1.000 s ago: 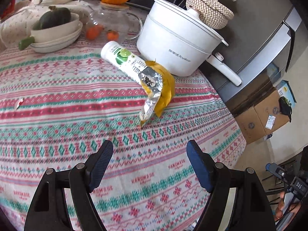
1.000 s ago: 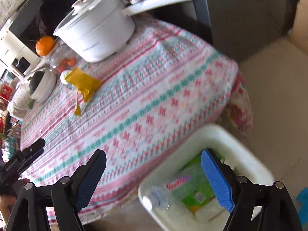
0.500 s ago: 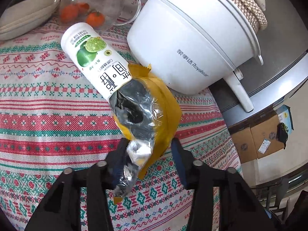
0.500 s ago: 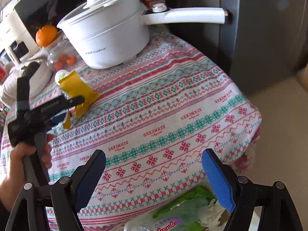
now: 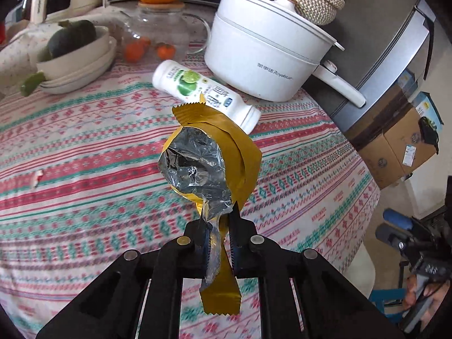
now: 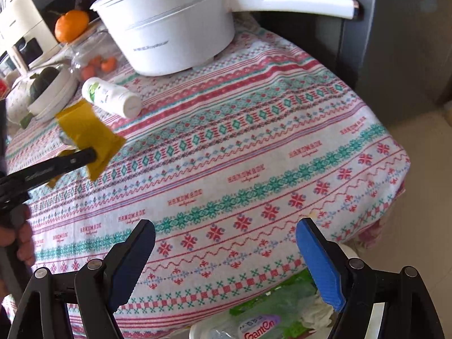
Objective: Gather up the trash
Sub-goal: 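Grasp the white lime drink bottle with the right gripper while the left holds the wrapper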
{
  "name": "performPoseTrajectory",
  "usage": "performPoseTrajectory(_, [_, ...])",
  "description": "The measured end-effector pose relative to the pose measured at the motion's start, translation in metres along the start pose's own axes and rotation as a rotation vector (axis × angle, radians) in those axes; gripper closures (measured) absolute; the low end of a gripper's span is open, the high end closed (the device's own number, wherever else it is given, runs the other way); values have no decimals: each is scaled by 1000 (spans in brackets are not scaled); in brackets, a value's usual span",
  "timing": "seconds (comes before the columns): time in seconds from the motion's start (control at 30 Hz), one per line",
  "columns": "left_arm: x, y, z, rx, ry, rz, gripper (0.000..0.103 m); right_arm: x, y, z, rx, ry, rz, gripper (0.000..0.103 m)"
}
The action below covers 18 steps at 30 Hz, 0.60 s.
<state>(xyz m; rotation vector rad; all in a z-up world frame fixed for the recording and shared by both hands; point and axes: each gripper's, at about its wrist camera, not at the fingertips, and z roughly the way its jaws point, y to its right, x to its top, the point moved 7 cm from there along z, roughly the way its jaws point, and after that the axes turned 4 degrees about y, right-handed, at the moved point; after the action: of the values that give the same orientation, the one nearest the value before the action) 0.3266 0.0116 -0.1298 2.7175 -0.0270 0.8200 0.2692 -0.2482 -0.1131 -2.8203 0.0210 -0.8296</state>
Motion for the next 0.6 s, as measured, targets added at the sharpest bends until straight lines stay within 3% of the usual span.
performPoseTrajectory(0.2, [-21, -55, -71, 64, 61, -30, 92, 22, -52, 21, 87, 32, -129, 17])
performPoseTrajectory(0.33, [-35, -93, -86, 96, 59, -73, 92, 41, -91, 58, 141, 36, -250, 17])
performPoseTrajectory(0.6, [-65, -142, -90, 118, -5, -136, 92, 86, -140, 126, 140, 84, -439, 18])
